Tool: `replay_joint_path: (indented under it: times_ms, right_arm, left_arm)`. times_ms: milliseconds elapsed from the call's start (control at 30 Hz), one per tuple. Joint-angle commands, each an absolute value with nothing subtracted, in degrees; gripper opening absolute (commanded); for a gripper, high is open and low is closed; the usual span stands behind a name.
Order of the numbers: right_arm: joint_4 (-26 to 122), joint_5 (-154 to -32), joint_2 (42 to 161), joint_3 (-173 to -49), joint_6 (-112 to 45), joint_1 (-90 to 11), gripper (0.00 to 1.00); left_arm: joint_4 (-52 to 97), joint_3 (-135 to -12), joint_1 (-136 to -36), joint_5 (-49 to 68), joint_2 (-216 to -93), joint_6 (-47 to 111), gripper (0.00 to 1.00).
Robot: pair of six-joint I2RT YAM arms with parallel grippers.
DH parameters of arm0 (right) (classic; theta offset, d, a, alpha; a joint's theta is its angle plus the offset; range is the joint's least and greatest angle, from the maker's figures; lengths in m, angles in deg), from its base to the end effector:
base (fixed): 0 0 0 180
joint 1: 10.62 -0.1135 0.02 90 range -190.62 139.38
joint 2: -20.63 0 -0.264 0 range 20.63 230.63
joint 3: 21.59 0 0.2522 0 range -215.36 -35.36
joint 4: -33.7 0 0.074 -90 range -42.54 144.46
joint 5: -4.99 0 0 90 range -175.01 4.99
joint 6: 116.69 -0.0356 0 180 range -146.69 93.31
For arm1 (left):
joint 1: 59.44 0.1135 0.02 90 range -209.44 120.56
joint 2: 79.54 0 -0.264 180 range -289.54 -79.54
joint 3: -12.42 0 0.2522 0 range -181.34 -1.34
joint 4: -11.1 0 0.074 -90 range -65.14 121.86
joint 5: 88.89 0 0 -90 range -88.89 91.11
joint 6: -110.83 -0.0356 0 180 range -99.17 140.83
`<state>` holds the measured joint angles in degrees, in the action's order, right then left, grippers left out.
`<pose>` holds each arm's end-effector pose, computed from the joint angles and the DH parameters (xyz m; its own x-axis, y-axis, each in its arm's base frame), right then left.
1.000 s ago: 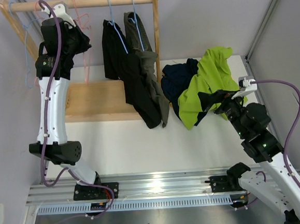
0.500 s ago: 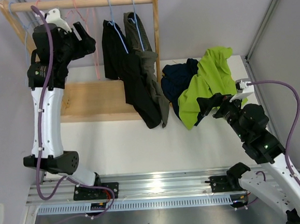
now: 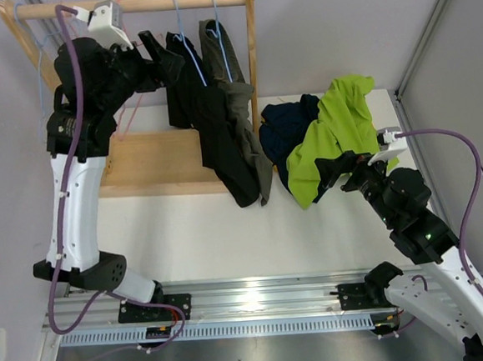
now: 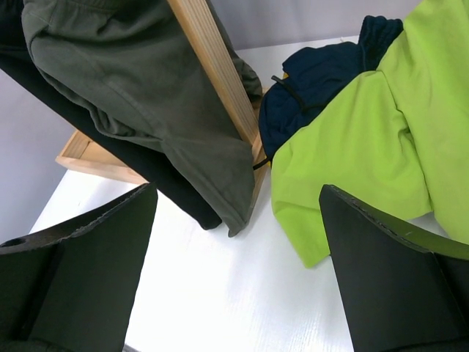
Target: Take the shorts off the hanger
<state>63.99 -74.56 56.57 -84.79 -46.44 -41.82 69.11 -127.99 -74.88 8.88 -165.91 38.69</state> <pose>0.1225 0.0666 0.3782 -0.1623 0.2902 -0.9431 -0.3184 0.8893 0.3284 0.2497 -0.0740 0.5735 -0.1843 -0.2644 -0.9467 0.3543 0.8805 -0.3149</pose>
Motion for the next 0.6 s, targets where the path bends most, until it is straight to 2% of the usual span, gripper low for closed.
replay_joint_path:
  times_ms: [0,400,467,500,567]
  right_arm:
    - [64.68,-72.80,56.22,-87.65,-46.56,-42.43,0.99]
    - [65.83,-71.22,55.96,-87.30,-45.33,-42.70,0.99]
    - [65.83,-71.13,55.96,-87.39,-45.15,-42.61,0.99]
    - [65.91,-71.13,55.87,-87.47,-44.89,-42.70,0.99]
    - [66.09,-71.04,55.87,-87.48,-44.97,-42.61,0.99]
  left_arm:
    - [65.38,-126.23,-76.49,10.25,-167.78,40.69,0.79]
    - [61.86,-128.16,-80.00,6.30,-176.04,41.57,0.75]
    - [61.86,-129.21,-80.26,5.33,-177.71,41.57,0.65]
    - [61.77,-129.57,-80.35,5.15,-178.33,41.66,0.55]
    - [62.12,-131.49,-80.44,4.36,-180.17,41.22,0.49]
